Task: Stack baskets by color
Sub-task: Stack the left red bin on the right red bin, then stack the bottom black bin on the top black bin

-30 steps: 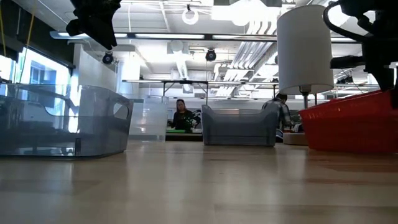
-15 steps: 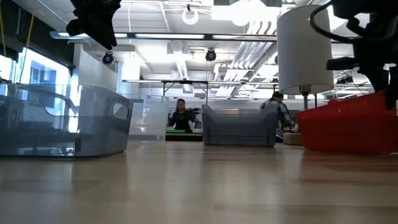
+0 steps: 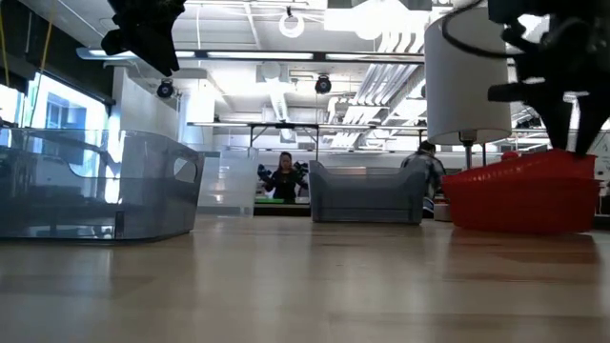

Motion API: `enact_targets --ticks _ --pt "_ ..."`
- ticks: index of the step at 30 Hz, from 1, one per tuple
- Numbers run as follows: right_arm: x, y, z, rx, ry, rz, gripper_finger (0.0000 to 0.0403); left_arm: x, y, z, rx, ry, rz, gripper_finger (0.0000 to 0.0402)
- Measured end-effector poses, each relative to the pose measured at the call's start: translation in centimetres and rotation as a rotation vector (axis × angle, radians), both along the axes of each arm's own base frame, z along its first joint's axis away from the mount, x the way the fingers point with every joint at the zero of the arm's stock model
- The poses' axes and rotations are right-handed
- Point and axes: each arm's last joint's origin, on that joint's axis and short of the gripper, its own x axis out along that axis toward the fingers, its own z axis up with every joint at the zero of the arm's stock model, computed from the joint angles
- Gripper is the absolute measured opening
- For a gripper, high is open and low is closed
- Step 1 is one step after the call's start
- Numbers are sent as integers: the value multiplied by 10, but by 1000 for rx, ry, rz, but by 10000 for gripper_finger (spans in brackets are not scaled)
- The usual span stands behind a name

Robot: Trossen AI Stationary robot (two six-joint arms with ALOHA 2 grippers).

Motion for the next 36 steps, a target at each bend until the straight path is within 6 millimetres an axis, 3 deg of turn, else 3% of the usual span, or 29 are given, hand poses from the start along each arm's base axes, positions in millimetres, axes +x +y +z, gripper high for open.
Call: enact_targets --ticks 10,19,26,36 --pt "10 0 52 -33 -142 -145 67 1 -2 0 -53 -26 -43 90" --pt "23 -1 99 -79 -417 -294 67 4 -9 -1 -27 5 -139 90" --pt "32 -4 108 -68 -522 -321 67 10 -27 -2 -20 33 -280 90" --pt "45 -24 114 -75 -651 -418 67 23 -63 -5 -51 48 -511 90"
